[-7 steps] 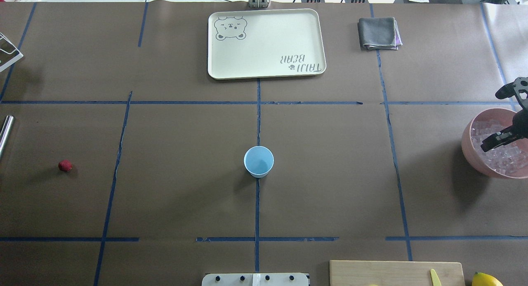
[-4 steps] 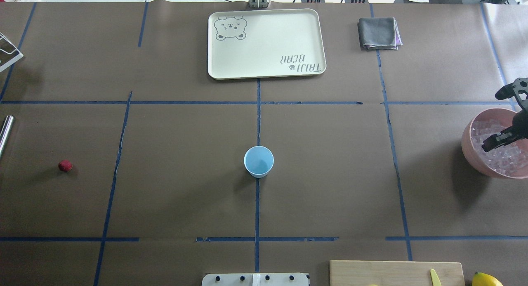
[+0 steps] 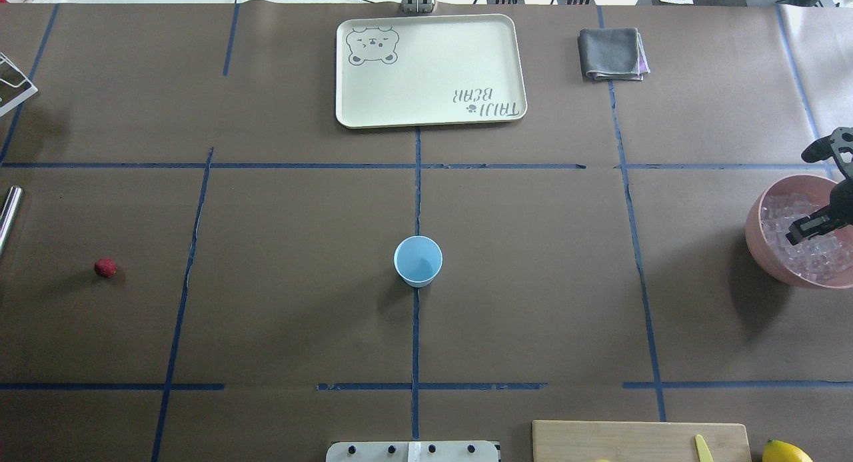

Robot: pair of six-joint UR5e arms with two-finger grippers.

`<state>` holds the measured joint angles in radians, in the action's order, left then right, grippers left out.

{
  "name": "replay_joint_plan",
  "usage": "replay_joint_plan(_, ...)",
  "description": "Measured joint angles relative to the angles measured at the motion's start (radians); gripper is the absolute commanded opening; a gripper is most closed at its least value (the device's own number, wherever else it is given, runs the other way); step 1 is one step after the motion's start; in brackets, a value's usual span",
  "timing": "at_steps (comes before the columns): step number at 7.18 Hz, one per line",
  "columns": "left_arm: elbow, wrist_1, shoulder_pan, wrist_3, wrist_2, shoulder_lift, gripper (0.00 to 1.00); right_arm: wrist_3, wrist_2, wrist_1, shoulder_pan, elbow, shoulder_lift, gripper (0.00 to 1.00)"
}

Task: Mash ice and strawberries in cup
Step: 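Lower the right gripper into the pink bowl and grasp an ice cube, then carry the ice cube with the right gripper over the blue cup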

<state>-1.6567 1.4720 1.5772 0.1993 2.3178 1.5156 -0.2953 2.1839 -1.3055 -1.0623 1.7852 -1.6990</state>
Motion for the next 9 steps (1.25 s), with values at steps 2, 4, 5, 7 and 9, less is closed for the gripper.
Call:
replay_joint_plan(2, -0.001, 0.001, 0.000, 0.000, 0.000, 0.000, 1.00, 0.002, 0.007, -0.004, -0.007, 0.014, 0.003, 0.04)
replay_joint_plan(4, -0.001, 0.001, 0.000, 0.000, 0.000, 0.000, 1.00, -0.002, 0.024, -0.074, -0.041, 0.086, 0.030, 0.00)
replay_joint_plan(5, -0.001, 0.001, 0.000, 0.000, 0.000, 0.000, 1.00, -0.009, 0.026, -0.130, -0.050, 0.143, 0.060, 0.00)
replay_joint_plan(7, -0.005, 0.000, 0.000, 0.000, 0.000, 0.000, 1.00, -0.117, 0.024, -0.181, -0.039, 0.213, 0.131, 0.00)
replay_joint_plan(9, -0.009, 0.000, 0.000, 0.000, 0.000, 0.000, 1.00, -0.309, 0.001, -0.247, 0.077, 0.225, 0.273, 0.00)
